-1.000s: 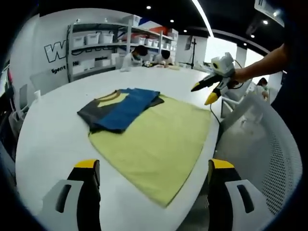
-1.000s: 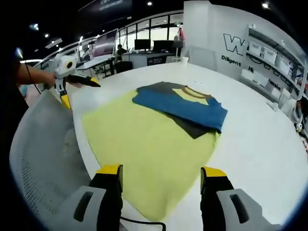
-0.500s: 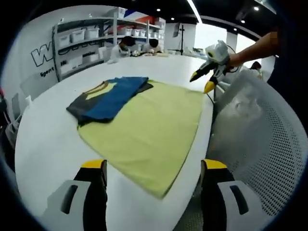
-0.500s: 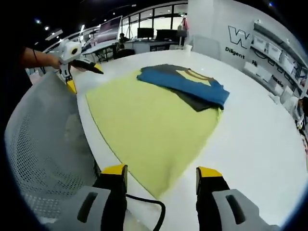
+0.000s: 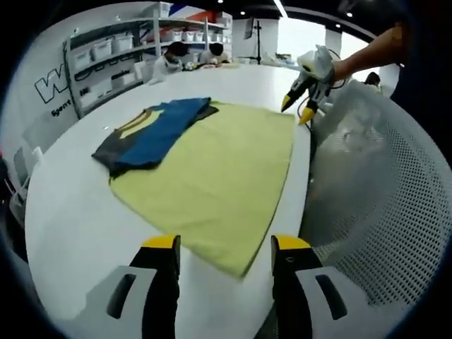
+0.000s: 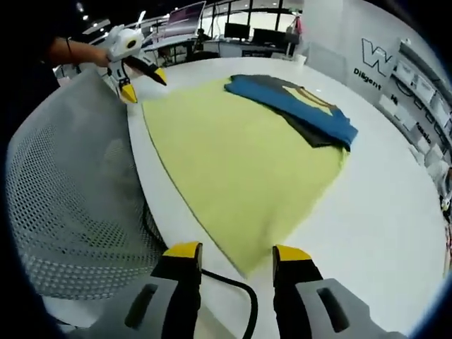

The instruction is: Fold the garment on the visible template until the final outline fits inside the template.

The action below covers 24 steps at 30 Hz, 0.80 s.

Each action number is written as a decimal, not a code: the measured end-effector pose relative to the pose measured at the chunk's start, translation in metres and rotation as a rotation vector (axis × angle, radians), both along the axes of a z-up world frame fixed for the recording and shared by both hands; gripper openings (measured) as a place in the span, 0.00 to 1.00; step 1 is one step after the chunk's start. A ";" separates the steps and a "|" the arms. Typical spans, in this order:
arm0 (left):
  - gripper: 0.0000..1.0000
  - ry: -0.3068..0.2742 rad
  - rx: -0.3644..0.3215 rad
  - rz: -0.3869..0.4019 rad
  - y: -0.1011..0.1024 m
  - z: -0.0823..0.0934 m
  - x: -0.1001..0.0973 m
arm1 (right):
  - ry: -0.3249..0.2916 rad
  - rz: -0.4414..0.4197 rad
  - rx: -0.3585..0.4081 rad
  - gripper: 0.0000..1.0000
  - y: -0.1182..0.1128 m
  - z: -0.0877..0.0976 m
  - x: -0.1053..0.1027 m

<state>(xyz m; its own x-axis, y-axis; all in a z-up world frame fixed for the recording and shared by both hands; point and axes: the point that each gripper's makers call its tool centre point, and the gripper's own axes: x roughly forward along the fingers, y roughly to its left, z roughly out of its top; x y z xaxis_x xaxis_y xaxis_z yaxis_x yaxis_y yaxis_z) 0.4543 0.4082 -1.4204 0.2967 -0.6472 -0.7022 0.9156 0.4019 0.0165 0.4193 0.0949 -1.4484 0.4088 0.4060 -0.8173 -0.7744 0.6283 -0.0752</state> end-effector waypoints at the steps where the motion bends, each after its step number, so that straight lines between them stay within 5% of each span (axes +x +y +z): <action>1: 0.45 -0.003 0.006 -0.005 0.000 0.000 0.000 | 0.002 0.000 -0.003 0.32 0.000 0.000 0.000; 18: 0.20 0.029 0.169 -0.185 0.003 -0.026 -0.019 | 0.046 0.059 -0.034 0.13 0.005 0.000 -0.001; 24: 0.14 0.044 0.146 -0.168 0.001 -0.024 -0.017 | 0.038 0.064 -0.025 0.11 0.005 -0.001 0.000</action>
